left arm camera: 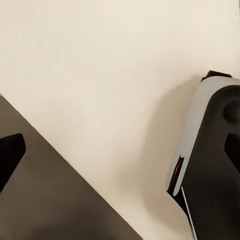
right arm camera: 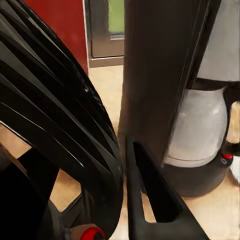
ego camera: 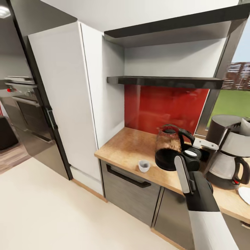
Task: Set up a coffee station on the kitchen countertop: keep the coffee maker on the countertop, move the bottle of coffee from the kitchen shelf to the counter next to the coffee maker, place a paper coffee filter on top of the coffee maker, put the saucer next to the coffee maker with the coffee cup on the saucer, and place the electric kettle next to the coffee maker.
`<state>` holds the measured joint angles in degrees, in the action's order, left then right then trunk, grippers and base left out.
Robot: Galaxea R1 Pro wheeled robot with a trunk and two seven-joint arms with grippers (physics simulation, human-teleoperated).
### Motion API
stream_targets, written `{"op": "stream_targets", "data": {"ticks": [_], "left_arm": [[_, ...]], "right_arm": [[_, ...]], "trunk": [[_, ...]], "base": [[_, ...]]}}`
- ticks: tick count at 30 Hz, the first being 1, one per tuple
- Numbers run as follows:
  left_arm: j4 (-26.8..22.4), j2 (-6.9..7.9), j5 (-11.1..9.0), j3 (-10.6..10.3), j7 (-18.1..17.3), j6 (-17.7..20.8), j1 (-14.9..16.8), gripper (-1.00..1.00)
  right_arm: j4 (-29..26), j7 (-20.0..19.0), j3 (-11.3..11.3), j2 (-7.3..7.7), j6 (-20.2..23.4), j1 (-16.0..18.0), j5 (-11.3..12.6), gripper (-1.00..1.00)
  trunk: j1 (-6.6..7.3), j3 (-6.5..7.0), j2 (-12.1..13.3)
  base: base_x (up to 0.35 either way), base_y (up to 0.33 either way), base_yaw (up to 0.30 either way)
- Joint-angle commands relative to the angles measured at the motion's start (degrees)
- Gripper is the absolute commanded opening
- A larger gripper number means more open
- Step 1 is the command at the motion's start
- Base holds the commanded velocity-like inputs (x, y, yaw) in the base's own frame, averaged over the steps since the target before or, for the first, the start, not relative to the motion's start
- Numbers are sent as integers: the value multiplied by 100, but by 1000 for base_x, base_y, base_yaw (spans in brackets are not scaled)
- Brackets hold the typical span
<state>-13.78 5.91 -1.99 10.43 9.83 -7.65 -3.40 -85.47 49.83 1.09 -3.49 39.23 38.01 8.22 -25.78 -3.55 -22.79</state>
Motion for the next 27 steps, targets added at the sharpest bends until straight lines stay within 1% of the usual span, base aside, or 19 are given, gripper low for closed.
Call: {"op": "stream_targets", "data": {"ticks": [1,14,18,27], "left_arm": [[-10,3,-21,-2,10,-9,-3,100],[-11,7,-21,20,12,-9,-3,100],[-11,7,-21,20,11,-9,-3,100],[-9,-2,-21,2,10,-3,-3,100]], "right_arm": [[-4,32,-2,-3,11,6,21,-100],[14,27,-12,-10,6,6,25,-100],[20,27,-12,-11,6,8,30,-100],[105,27,-12,-10,6,5,23,-100]], "trunk": [[-1,-12,-13],[-1,-12,-13],[-1,-12,-13],[-1,-12,-13]], "base": [[-191,0,-264],[-24,0,-251],[0,0,-74],[2,0,-4]]}}
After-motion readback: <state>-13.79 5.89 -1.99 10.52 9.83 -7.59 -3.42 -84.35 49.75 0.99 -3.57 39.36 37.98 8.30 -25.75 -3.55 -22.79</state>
